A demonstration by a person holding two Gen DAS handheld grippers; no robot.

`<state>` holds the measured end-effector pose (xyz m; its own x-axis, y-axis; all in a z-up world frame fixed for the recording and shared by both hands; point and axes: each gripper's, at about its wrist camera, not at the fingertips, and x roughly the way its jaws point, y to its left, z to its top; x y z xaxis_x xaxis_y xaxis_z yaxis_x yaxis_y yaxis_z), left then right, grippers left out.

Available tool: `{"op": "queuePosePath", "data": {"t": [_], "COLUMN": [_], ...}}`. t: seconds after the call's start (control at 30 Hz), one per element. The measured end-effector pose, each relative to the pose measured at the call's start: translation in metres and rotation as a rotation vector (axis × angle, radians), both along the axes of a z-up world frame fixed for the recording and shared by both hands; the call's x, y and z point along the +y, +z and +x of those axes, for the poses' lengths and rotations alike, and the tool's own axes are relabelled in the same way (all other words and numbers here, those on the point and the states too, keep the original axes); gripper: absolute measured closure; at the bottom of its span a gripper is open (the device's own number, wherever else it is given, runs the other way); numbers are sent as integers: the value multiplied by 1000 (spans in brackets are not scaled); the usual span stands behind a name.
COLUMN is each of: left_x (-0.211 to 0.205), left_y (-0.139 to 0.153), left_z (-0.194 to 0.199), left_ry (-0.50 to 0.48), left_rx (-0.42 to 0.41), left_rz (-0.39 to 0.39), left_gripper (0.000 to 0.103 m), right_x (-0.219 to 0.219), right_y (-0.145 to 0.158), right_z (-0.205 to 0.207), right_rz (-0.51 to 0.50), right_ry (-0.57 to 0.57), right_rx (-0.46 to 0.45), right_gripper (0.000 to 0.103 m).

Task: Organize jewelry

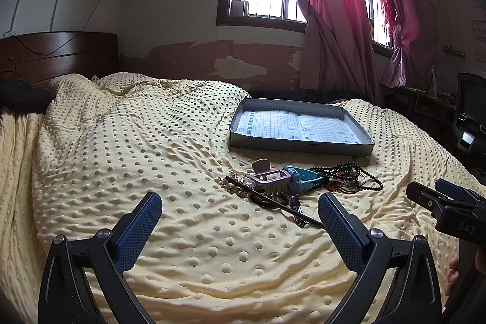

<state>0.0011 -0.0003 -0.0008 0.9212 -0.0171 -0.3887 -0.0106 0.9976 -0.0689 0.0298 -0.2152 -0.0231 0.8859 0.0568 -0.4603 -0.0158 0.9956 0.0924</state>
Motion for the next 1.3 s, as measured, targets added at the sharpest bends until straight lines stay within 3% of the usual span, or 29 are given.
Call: {"op": "queuePosePath", "data": {"t": [1.17,1.3], "left_x": [0,2], "left_y": [-3,-8], "left_z": [0,5], "left_ry": [-4,-39], "left_rx": [12,57], "left_rz": [-1,-46], "left_gripper": [0,0], "right_x": [-2,-4], "right_y": [1,-1], "right_z": [0,1], "right_rz": [6,18], "right_ry": [-1,1], "right_rx": [7,27], "right_gripper": [1,1]}}
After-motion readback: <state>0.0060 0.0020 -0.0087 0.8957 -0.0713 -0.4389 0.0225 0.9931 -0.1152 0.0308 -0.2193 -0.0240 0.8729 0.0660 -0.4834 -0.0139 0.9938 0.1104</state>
